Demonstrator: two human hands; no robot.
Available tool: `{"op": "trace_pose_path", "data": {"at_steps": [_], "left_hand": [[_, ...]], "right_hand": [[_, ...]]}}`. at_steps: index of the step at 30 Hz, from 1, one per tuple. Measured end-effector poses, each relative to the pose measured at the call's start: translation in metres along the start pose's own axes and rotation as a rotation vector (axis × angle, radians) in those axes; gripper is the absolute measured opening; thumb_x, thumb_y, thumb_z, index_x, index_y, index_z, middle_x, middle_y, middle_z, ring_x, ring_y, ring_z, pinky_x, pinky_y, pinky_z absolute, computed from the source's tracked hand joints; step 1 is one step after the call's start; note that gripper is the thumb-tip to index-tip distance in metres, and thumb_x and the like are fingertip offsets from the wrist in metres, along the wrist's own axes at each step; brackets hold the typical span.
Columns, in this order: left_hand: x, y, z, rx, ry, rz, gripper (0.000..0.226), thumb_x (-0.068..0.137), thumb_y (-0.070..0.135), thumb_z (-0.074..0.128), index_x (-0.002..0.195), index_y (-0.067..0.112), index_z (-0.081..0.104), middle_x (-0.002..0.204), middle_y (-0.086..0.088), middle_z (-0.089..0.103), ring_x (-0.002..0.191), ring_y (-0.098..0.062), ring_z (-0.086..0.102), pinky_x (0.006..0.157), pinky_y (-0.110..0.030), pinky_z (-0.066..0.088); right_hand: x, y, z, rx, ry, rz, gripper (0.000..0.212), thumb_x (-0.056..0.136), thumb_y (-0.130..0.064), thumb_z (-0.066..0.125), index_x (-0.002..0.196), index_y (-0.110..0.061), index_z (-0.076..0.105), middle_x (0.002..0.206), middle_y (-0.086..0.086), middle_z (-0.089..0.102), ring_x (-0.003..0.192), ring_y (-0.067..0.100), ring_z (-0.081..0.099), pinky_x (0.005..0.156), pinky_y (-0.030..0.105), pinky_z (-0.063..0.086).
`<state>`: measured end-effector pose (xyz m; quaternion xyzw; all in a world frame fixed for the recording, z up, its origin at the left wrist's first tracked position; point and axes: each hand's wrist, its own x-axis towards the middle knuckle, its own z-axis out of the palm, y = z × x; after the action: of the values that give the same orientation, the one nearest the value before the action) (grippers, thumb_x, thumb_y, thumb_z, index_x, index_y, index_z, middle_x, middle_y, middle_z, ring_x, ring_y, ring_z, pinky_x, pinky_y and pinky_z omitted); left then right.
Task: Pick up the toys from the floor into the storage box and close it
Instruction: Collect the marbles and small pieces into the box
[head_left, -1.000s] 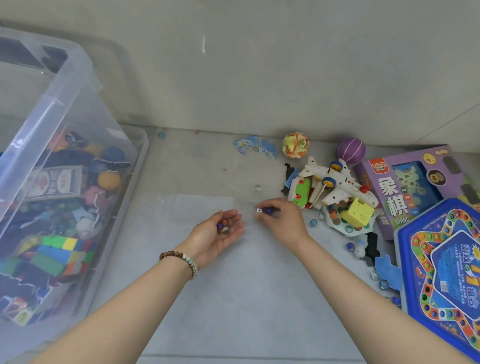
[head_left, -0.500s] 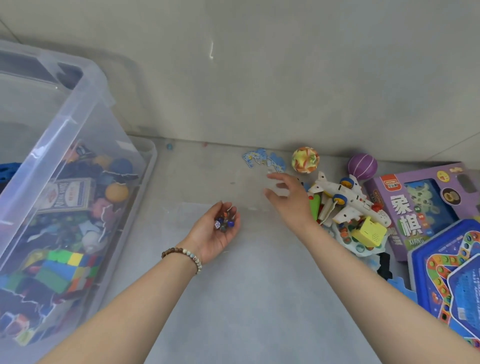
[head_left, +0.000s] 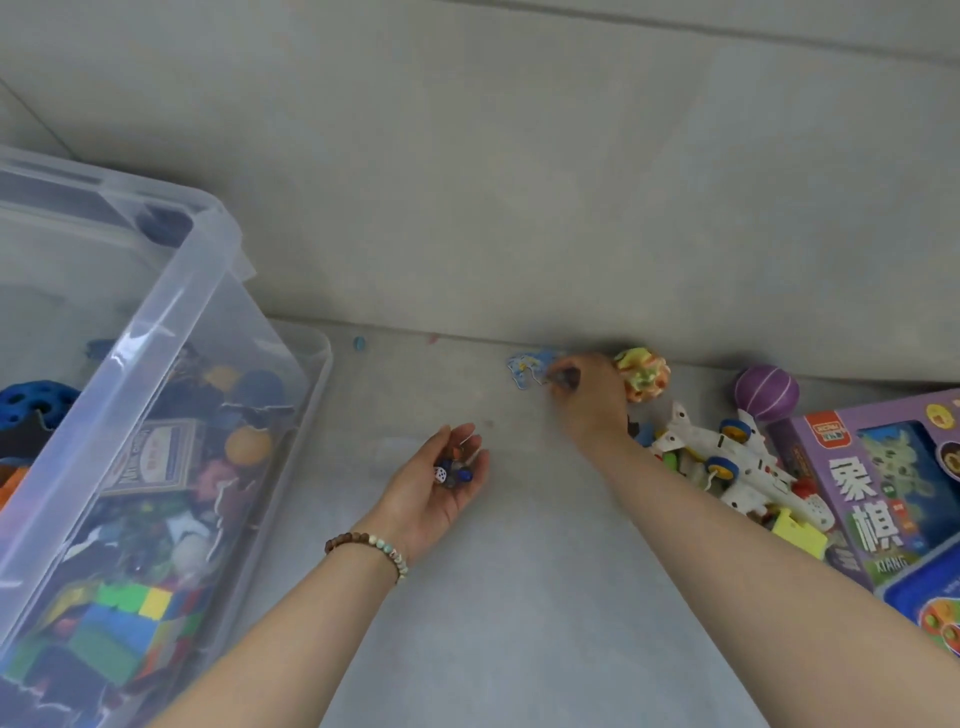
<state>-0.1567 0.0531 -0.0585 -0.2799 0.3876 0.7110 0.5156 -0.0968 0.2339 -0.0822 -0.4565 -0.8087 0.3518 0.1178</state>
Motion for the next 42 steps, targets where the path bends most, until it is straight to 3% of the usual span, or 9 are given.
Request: {"op": "trace_pose_path", "data": {"at_steps": [6, 9, 14, 18, 25, 31, 35, 39, 42], "left_hand": [[0.004, 0.014, 0.003, -0.080, -0.069, -0.015, 0.035, 0.099, 0.020, 0.041, 0.088, -0.003, 0.065, 0.089, -0.014, 0.065, 0.084, -0.025, 0.060, 0.067, -0.035, 0.057], [0.006, 0.024, 0.001, -0.088, -0.100, 0.022, 0.031, 0.099, 0.017, 0.039, 0.119, 0.002, 0.057, 0.109, -0.012, 0.063, 0.091, -0.020, 0.062, 0.075, -0.029, 0.055], [-0.002, 0.047, -0.014, -0.164, 0.023, 0.080, 0.026, 0.097, 0.023, 0.047, 0.082, 0.006, 0.061, 0.075, -0.007, 0.062, 0.065, -0.014, 0.062, 0.053, -0.022, 0.057], [-0.012, 0.064, -0.034, -0.192, 0.058, 0.077, 0.027, 0.096, 0.027, 0.047, 0.077, 0.011, 0.059, 0.056, -0.002, 0.060, 0.047, -0.009, 0.060, 0.042, -0.017, 0.051], [-0.010, 0.069, -0.049, -0.182, 0.185, 0.277, 0.027, 0.099, 0.019, 0.041, 0.080, 0.007, 0.055, 0.075, -0.004, 0.053, 0.069, -0.012, 0.052, 0.050, -0.020, 0.055], [-0.011, 0.068, -0.048, -0.082, 0.172, 0.300, 0.017, 0.097, 0.012, 0.046, 0.090, 0.005, 0.059, 0.085, -0.007, 0.057, 0.076, -0.016, 0.056, 0.067, -0.026, 0.056], [-0.014, 0.065, -0.045, -0.076, 0.134, 0.258, 0.017, 0.097, 0.012, 0.046, 0.095, 0.003, 0.060, 0.090, -0.009, 0.059, 0.079, -0.019, 0.058, 0.071, -0.029, 0.055], [-0.029, 0.059, -0.019, -0.183, 0.045, 0.176, 0.025, 0.098, 0.020, 0.043, 0.087, 0.004, 0.059, 0.082, -0.010, 0.063, 0.075, -0.016, 0.059, 0.060, -0.024, 0.058], [-0.055, 0.054, 0.008, -0.073, 0.001, 0.114, 0.025, 0.098, 0.024, 0.043, 0.079, 0.011, 0.054, 0.059, 0.001, 0.057, 0.050, -0.005, 0.051, 0.037, -0.011, 0.044]], "right_hand": [[-0.041, -0.065, 0.009, 0.320, -0.319, -0.201, 0.024, 0.072, -0.002, 0.070, 0.086, -0.020, 0.063, 0.085, -0.007, 0.064, 0.067, -0.005, 0.059, 0.065, 0.008, 0.045], [-0.050, -0.084, 0.016, 0.283, -0.463, -0.254, 0.023, 0.072, -0.002, 0.072, 0.091, -0.011, 0.065, 0.090, -0.004, 0.064, 0.072, 0.003, 0.062, 0.067, 0.008, 0.045], [-0.026, -0.102, 0.023, 0.359, -0.426, -0.199, 0.012, 0.085, -0.011, 0.065, 0.097, -0.012, 0.068, 0.093, -0.006, 0.064, 0.080, 0.009, 0.060, 0.073, 0.012, 0.044], [-0.005, -0.115, 0.052, 0.289, -0.466, -0.216, 0.021, 0.091, -0.013, 0.055, 0.110, -0.015, 0.066, 0.112, -0.001, 0.064, 0.102, 0.012, 0.057, 0.090, 0.020, 0.041], [0.005, -0.136, 0.120, 0.042, -0.539, -0.355, 0.042, 0.090, -0.007, 0.053, 0.132, -0.012, 0.051, 0.140, 0.007, 0.046, 0.131, 0.023, 0.040, 0.107, 0.025, 0.029], [0.004, -0.124, 0.125, -0.131, -0.325, -0.424, 0.022, 0.085, -0.004, 0.056, 0.102, -0.009, 0.068, 0.108, 0.008, 0.062, 0.102, 0.020, 0.054, 0.083, 0.025, 0.038], [-0.017, -0.128, 0.083, 0.418, -0.387, -0.205, 0.021, 0.075, 0.003, 0.069, 0.093, -0.008, 0.066, 0.081, 0.002, 0.063, 0.070, 0.010, 0.057, 0.070, 0.018, 0.048], [-0.057, -0.140, 0.025, 0.453, -0.664, -0.282, 0.033, 0.072, 0.003, 0.074, 0.093, -0.019, 0.059, 0.089, -0.001, 0.065, 0.079, 0.009, 0.063, 0.078, 0.019, 0.051], [-0.072, -0.144, -0.020, 0.324, -0.534, -0.308, 0.028, 0.078, -0.003, 0.071, 0.091, -0.024, 0.058, 0.091, -0.014, 0.063, 0.081, -0.003, 0.060, 0.076, 0.013, 0.048]]}}
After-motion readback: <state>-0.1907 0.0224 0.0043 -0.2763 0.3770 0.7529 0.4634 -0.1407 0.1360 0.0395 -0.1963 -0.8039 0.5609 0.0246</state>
